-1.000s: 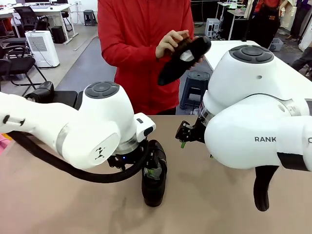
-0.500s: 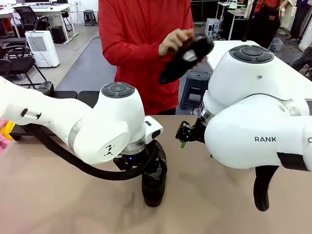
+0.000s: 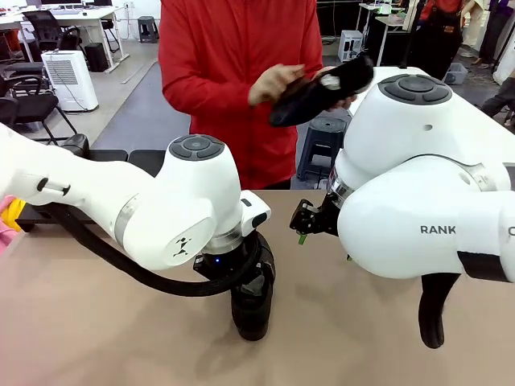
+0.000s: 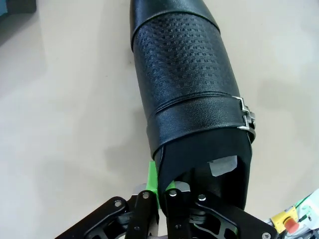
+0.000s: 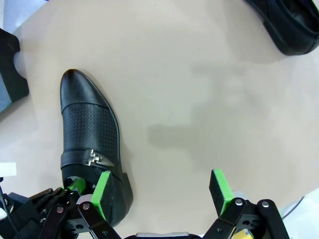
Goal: Organize the shoes by placing them on the stand.
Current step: Place the Shoe from the middle of the table onto the Shoes Stand.
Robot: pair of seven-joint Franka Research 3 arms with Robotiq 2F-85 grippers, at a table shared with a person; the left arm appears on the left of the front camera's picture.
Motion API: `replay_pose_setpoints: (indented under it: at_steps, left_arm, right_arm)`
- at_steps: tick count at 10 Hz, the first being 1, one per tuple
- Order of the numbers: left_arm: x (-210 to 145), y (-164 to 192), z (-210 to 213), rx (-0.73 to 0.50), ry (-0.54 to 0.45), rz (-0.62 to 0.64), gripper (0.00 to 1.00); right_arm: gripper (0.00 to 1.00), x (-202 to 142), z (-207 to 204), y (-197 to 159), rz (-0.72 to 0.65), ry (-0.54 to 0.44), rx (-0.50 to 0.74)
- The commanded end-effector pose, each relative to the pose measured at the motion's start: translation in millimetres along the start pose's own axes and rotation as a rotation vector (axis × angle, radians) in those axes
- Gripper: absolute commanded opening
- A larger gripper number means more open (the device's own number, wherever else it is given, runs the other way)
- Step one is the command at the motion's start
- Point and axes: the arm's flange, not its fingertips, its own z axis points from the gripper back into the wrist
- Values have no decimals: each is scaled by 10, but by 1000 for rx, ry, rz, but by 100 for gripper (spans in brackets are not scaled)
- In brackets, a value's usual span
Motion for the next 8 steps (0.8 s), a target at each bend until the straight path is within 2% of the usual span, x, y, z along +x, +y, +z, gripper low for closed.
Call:
replay_pose_setpoints:
  at_steps: [1,2,4,6,8]
  left_arm:
    - [75,-18,-50,6,-10,-9,0]
    - [20,-1,30,-59,18,-72,0]
    - [-284,251,593,-131,-78,-111,0]
    - [-430,783,1055,-121,-150,-81,0]
    - [-365,1355,1381,-74,-254,-80,0]
  right_arm:
    - [100,19,12,11,9,6,7]
    - [100,19,12,11,9,6,7]
    - [100,19,12,11,9,6,7]
    - [100,19,12,11,9,6,7]
    - [100,19,12,11,9,6,7]
